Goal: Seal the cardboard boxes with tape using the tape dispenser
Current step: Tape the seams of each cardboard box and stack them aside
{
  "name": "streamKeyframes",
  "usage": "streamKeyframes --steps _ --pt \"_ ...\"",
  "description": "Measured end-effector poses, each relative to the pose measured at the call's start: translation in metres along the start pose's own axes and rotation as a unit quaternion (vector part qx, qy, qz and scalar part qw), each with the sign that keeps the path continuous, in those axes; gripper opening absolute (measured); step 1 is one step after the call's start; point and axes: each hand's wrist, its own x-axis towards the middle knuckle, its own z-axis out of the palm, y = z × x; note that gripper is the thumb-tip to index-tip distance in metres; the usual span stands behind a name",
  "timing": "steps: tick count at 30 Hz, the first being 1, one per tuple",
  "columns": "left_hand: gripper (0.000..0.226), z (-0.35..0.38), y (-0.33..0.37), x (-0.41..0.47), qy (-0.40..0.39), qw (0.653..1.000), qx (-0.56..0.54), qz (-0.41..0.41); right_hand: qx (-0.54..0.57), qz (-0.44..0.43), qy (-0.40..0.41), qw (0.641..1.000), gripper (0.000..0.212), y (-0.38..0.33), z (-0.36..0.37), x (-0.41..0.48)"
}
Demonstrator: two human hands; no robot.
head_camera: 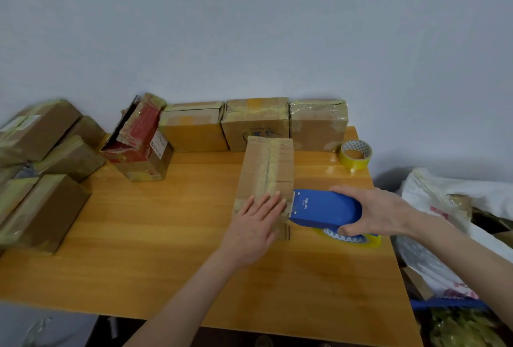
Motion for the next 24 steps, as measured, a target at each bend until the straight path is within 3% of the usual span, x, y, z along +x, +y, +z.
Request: streamKeyframes --steps 8,15,20,24 --pt "0.064 0.005 -0.003 0.000 0.010 1.000 -0.004 0.011 0.076 -0.030 -0.024 0.996 0.073 0.023 0.001 -0.002" --pt "0.065 0.003 -0.004 0.002 0.018 1.000 -0.020 0.010 0.083 0.003 -0.051 0.995 0.067 0.049 -0.003 -0.015" --pt "0.069 0.003 -0.001 0.002 0.017 0.999 -0.031 -0.003 -0.017 0.018 -0.055 0.998 0.081 0.037 0.002 -0.011" --pt "0.066 0.005 0.000 0.001 0.023 1.000 -0.021 -0.003 -0.085 0.017 -0.061 0.994 0.078 0.022 0.006 -0.006"
